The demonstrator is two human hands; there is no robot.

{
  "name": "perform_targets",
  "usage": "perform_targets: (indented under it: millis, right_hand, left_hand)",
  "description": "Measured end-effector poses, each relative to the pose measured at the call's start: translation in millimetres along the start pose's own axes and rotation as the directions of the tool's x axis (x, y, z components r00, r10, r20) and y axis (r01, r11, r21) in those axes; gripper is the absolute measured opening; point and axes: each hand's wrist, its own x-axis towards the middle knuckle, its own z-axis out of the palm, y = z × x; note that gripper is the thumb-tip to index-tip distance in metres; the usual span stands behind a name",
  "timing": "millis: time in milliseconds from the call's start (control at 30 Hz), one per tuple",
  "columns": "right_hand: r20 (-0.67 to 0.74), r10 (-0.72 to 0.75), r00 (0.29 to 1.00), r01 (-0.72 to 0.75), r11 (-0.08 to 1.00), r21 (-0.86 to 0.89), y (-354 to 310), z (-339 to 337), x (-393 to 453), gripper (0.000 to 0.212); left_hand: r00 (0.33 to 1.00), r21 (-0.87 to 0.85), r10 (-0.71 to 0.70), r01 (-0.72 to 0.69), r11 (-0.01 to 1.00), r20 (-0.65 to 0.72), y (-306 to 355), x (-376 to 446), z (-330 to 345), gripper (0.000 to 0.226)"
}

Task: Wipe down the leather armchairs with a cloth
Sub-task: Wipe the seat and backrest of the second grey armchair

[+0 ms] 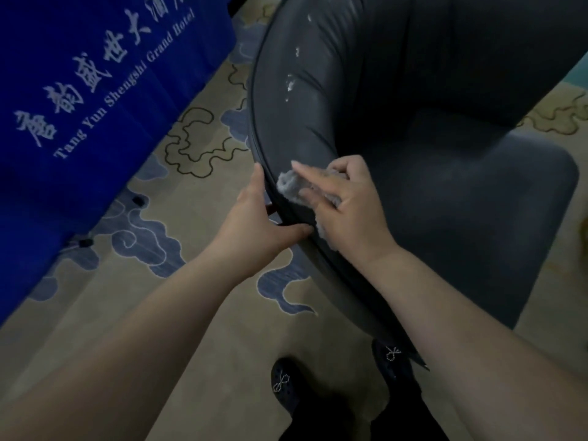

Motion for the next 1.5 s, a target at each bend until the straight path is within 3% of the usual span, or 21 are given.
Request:
perform_targets:
  millis: [133, 200, 300, 433, 500, 600, 667, 867, 967, 1133, 1233, 1400, 1500]
  right_hand:
    - [-0.105, 0.215, 0.971, -0.21, 0.976, 0.052, 11.8, -2.7, 22.7, 0.034]
    - [-0.069, 0.134, 0.989, -0.126, 0.987, 0.104, 10.3, -1.2, 18.3, 0.033]
    - [0.016, -0.093, 0.996, 0.093, 0.995, -0.031, 14.2, 5.8, 10.9, 0.042]
    - [-0.061, 0.156, 0.986, -0.157, 0.988, -0.008, 25.3, 5.6, 48.9, 0.036]
    - [-0.044, 0.212, 0.976, -0.211, 0.977, 0.022, 26.6, 6.0, 57.2, 0.033]
    - [0.018, 0.101, 0.995, -0.101, 0.994, 0.043, 21.3, -1.2, 32.0, 0.034]
    - [0.021, 0.001, 1.0, -0.001, 1.0, -0.005, 19.4, -6.0, 7.8, 0.036]
    - [0.04, 0.042, 0.998, -0.041, 0.999, -0.034, 17.6, 6.8, 55.3, 0.038]
    - [0.052, 0.057, 0.997, -0.056, 0.998, -0.014, 17.0, 9.3, 76.3, 0.037]
    - [0.083, -0.053, 0.995, 0.053, 0.999, 0.001, 21.0, -9.0, 23.4, 0.038]
    - [0.067, -0.001, 0.998, 0.001, 1.0, -0.006, 26.5, -4.2, 47.7, 0.04]
    - [0.022, 0.213, 0.977, -0.214, 0.974, 0.081, 32.1, 3.3, 90.4, 0.033]
    - [0.025, 0.183, 0.983, -0.185, 0.978, 0.094, 30.2, -10.1, 48.6, 0.035]
  left_hand:
    - [1.0, 0.005, 0.005, -0.005, 1.0, -0.003, 2.0, 2.7, 0.8, 0.086]
    - [1.0, 0.018, -0.002, 0.002, 1.0, -0.003, 2.2, 4.2, 1.7, 0.095]
    - [1.0, 0.015, -0.016, 0.016, 1.0, -0.003, 0.4, 5.3, 2.3, 0.113]
    - [1.0, -0.033, 0.009, -0.008, 0.999, 0.009, -0.2, 9.7, 1.1, 0.105]
    - [1.0, -0.041, 0.007, -0.006, 0.999, 0.012, -1.0, 13.2, -0.3, 0.107]
    - [1.0, -0.051, 0.016, -0.015, 0.999, 0.01, 0.2, 17.9, -3.8, 0.11]
    - [1.0, -0.069, 0.018, -0.017, 0.997, 0.01, -0.7, 22.6, -6.6, 0.1]
    - [0.999, -0.072, 0.015, -0.012, 0.997, 0.042, 3.0, 30.3, -16.5, 0.09]
    - [0.999, -0.051, -0.005, 0.007, 0.999, 0.046, 0.1, 34.5, -15.8, 0.101]
    - [0.998, -0.025, -0.037, 0.038, 0.999, 0.046, -0.2, 35.0, -16.6, 0.128]
    - [0.998, -0.023, -0.039, 0.04, 0.999, 0.051, 1.0, 36.0, -17.1, 0.127]
    - [0.998, -0.022, -0.041, 0.041, 0.999, 0.041, 0.6, 42.4, -19.0, 0.124]
    - [0.999, -0.027, -0.027, 0.028, 0.999, 0.017, 0.8, 50.6, -20.2, 0.126]
